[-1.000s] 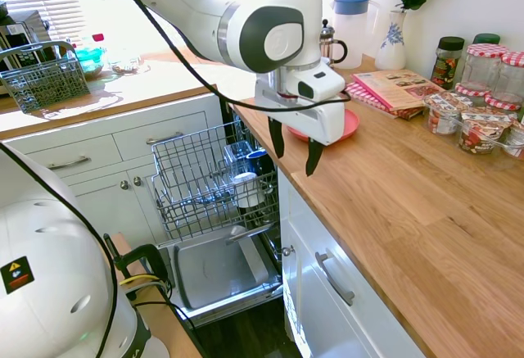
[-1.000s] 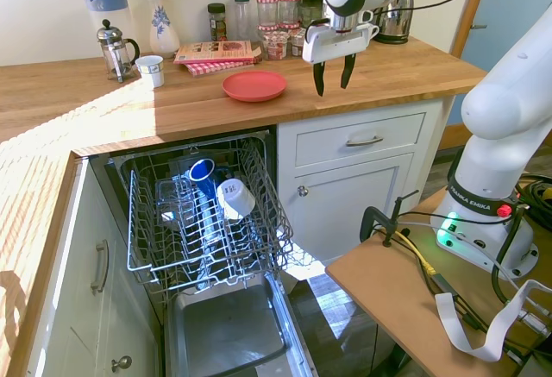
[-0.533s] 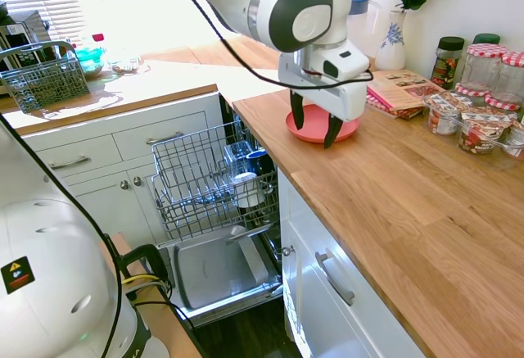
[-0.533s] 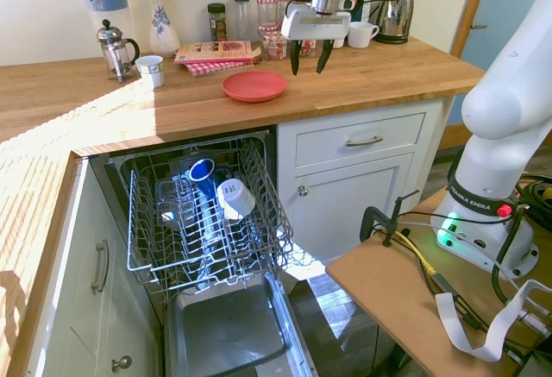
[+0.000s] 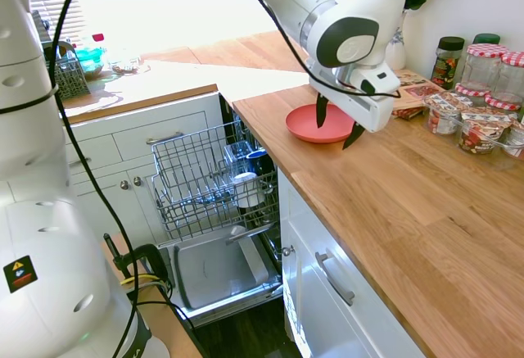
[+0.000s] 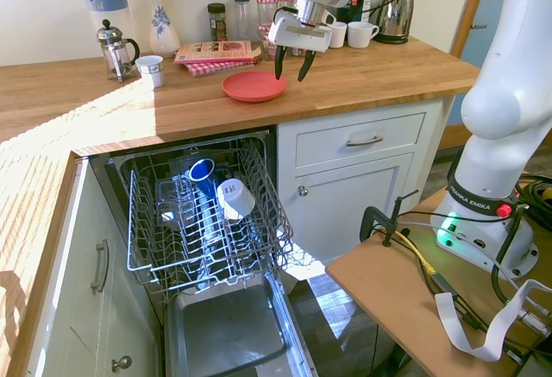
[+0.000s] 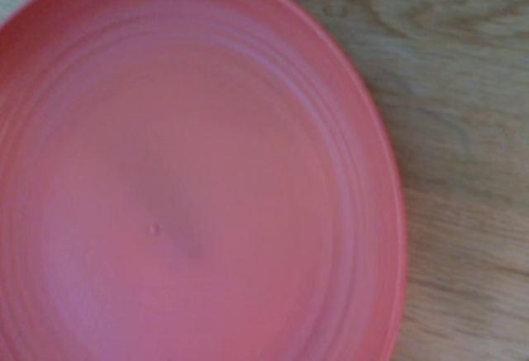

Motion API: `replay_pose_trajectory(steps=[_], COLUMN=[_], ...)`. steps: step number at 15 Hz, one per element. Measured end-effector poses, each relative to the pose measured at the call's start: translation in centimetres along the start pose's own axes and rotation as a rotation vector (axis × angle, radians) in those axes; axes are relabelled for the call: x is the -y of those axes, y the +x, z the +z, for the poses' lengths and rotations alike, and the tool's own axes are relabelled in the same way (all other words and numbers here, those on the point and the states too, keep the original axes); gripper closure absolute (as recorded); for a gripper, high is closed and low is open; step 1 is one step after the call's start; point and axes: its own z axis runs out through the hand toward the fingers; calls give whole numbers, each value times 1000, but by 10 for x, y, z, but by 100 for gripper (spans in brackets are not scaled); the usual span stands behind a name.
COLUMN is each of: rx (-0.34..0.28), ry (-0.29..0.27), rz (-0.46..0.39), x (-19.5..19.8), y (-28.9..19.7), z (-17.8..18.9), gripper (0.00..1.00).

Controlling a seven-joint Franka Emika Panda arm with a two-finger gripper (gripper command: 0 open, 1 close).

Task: Put the plate in the dishwasher

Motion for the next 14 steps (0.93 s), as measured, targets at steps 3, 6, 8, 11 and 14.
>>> replay_pose_trajectory(steps=[3,6,8,11,14], rx=[13,17,16,28,38], ry=[13,19,21,14,7], rz=[-5,-20,-28,-31,-30], x=[10,20,23,23,26], y=[7,9,11,13,16], z=[8,13,14,21,27], gripper=[100,100,100,100,100])
